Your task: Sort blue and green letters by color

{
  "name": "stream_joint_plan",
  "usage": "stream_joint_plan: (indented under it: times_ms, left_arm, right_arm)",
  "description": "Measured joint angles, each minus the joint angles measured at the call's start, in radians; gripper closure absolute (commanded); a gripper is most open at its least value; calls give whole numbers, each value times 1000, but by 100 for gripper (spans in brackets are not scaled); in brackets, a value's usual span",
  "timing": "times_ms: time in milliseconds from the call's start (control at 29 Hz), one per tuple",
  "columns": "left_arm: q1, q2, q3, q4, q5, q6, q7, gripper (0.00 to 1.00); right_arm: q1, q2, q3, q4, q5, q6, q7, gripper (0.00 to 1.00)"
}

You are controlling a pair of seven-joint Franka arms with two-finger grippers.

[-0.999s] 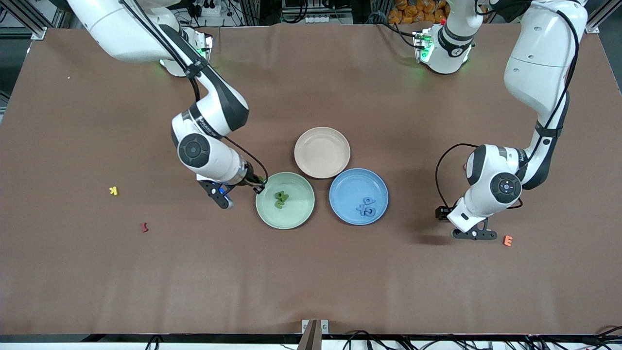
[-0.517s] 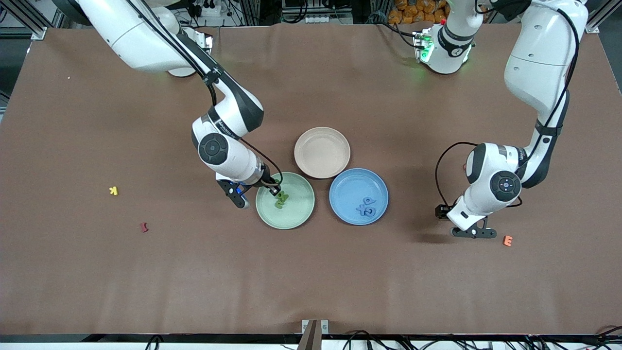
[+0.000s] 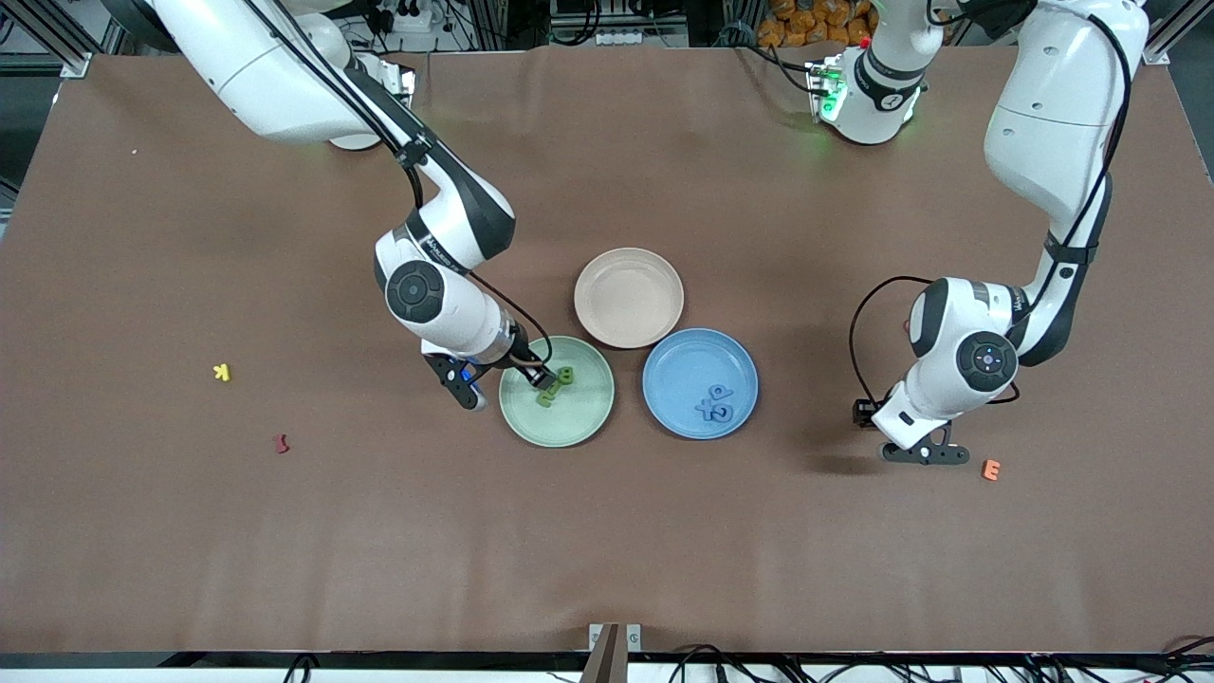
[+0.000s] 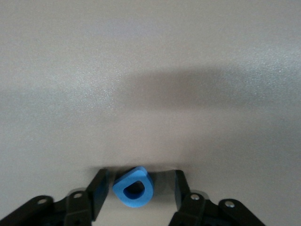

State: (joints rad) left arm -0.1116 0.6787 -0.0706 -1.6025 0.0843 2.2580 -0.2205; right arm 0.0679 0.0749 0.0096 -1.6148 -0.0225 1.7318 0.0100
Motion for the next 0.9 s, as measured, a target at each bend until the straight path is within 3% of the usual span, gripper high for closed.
stream_joint_plan:
  times_ms: [896]
  left_arm:
    - [103,-28,7,-7,1,-14,139,17]
  right_arm:
    - [-26,-21,-3,1,1,-4,0,0]
